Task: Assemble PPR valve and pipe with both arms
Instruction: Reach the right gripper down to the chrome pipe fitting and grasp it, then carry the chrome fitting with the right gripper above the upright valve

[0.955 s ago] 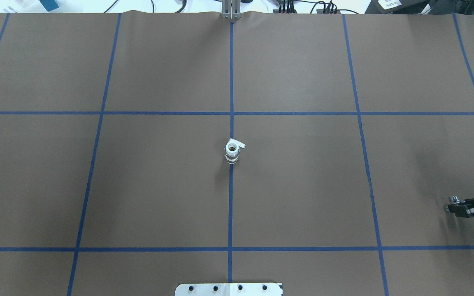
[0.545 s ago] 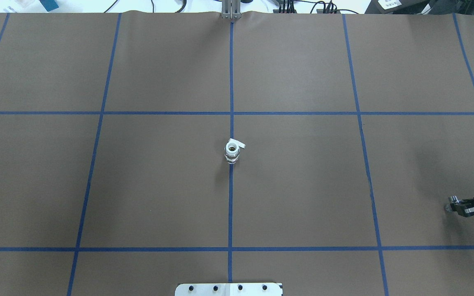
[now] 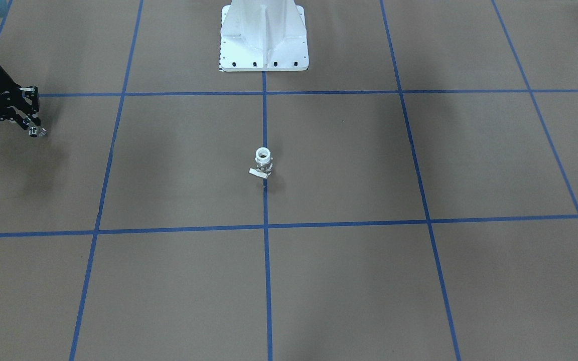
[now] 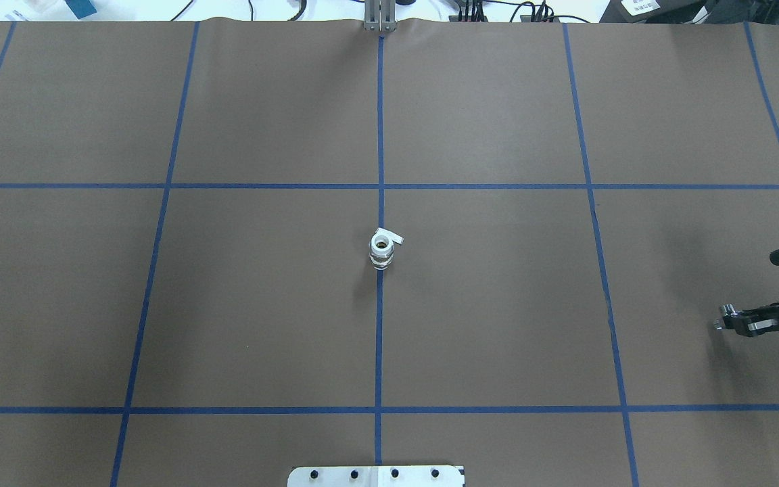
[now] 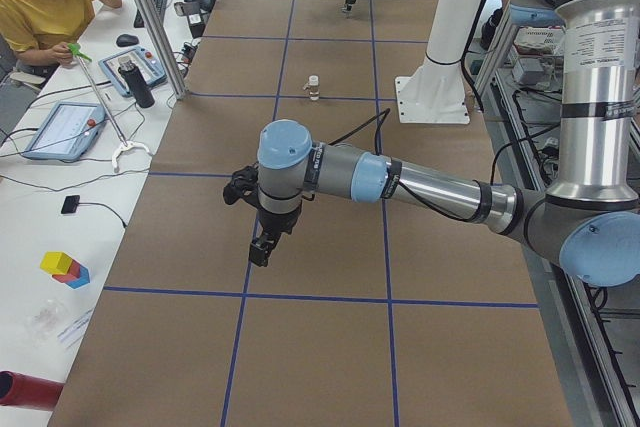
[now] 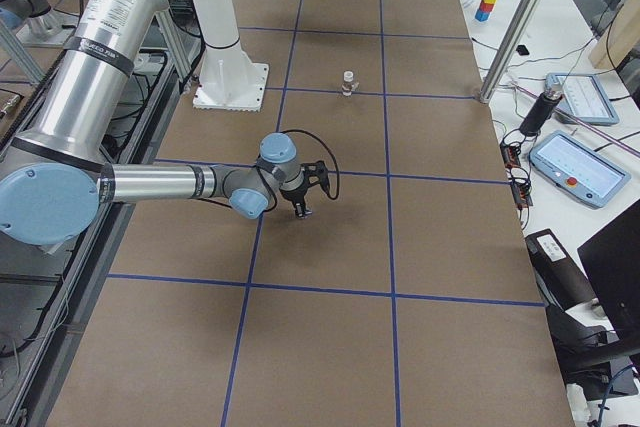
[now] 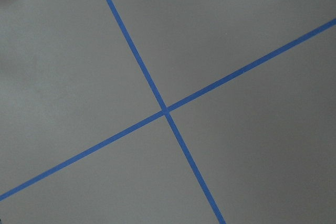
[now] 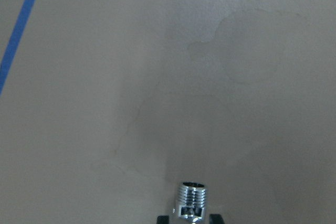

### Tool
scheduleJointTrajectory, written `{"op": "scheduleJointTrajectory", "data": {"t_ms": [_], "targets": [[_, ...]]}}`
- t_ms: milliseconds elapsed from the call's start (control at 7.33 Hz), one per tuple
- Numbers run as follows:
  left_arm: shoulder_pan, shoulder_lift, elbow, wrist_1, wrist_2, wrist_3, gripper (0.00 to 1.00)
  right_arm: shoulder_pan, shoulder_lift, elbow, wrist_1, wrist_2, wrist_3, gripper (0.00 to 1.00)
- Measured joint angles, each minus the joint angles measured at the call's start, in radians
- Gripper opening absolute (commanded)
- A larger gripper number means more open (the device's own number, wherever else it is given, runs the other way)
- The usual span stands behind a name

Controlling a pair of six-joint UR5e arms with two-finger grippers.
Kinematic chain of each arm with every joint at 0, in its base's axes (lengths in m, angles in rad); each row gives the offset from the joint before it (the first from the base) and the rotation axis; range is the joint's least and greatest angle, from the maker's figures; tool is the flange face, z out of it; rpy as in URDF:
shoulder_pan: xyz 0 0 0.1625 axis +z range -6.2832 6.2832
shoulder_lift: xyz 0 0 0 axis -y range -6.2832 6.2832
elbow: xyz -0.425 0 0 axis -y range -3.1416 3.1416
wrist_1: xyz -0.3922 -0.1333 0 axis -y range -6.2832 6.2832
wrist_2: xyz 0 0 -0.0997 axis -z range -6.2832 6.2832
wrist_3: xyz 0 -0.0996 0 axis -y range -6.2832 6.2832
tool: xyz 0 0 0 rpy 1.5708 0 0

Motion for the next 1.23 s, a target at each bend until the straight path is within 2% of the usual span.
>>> {"op": "scheduleJointTrajectory", "data": {"t_ms": [409, 682, 955, 1091, 1227], "targets": [[-0.016, 0.082, 0.012, -0.003, -0.004, -0.122, 1.00, 0.087, 0.233, 0.008, -0.245, 0.053, 0.000, 0.00], [-0.028, 0.160, -0.030, -0.003, -0.004, -0.136, 1.00, 0.119, 0.451, 0.076, -0.561, 0.084, 0.002, 0.00], [-0.047, 0.196, -0.041, -0.002, -0.004, -0.138, 1.00, 0.109, 0.718, 0.108, -0.894, 0.088, 0.051, 0.00], [-0.061, 0.200, -0.045, -0.004, -0.001, -0.137, 1.00, 0.076, 0.829, 0.092, -0.975, 0.079, 0.127, 0.00], [-0.071, 0.201, -0.047, -0.004, 0.003, -0.137, 1.00, 0.028, 0.929, 0.050, -1.007, 0.048, 0.226, 0.00]]}}
